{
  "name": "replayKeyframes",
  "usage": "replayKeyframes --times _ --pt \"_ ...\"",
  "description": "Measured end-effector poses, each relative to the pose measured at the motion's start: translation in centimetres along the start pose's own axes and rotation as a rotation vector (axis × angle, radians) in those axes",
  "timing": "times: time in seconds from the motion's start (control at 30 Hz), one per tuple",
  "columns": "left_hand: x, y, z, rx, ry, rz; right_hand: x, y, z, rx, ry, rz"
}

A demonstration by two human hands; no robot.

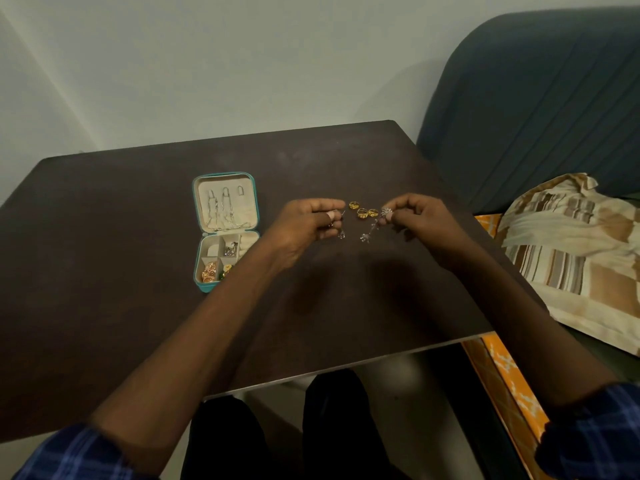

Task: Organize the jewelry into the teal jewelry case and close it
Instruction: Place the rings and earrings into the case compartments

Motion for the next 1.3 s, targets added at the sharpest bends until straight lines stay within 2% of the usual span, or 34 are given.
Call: replayKeyframes --times 0.07,0.2,0.27,0.4,0.63,0.8,0.87,1.03,1.13,1.3 --pt "0.0 -0.3 0.6 0.0 -0.092 -0.028 0.4 -0.1 -0.6 0.039 0.111 -0.013" --pt "0.1 -1.4 2.4 0.053 -0.25 -0.063 2.0 -0.6 -1.3 0.229 0.506 -0.051" --pt "0.1 -1.8 3.1 0.085 -0.265 -0.069 2.8 -0.9 -1.7 0.265 0.558 -0.094" --pt "-0.1 -2.7 4.3 0.13 -0.298 -0.081 3.8 -1.4 -3.0 0.191 0.49 -0.185" --pt "-0.6 -4.2 5.4 0.146 -0.369 -0.056 5.0 -2.0 -6.8 -0.143 0.228 -0.187" --pt "-1.5 -5.2 5.5 0.151 -0.388 -0.027 5.7 -3.0 -8.8 -0.25 0.098 -0.129" --pt "-2.0 -5.8 5.5 0.18 -0.294 -0.025 6.1 -3.2 -9.3 -0.259 0.075 -0.117" --pt "-4.3 -7.5 6.5 0.459 0.346 0.202 6.7 -3.1 -10.3 -0.331 -0.177 -0.067" --pt "-5.0 -8.3 7.1 0.565 0.456 0.204 7.2 -3.2 -11.4 -0.404 -0.365 -0.039" --pt "-6.3 -9.0 7.4 0.526 0.442 0.241 9.2 -3.1 -12.9 -0.449 -0.413 -0.082"
Point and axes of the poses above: each hand's wrist, its own y-axis towards the middle knuckle, its own x-axis out of the palm, z = x × y, the point moved 6 cm from there along y, towards the middle knuckle, and after that the axes turned 1 degree about x, right-handed, at the moved point
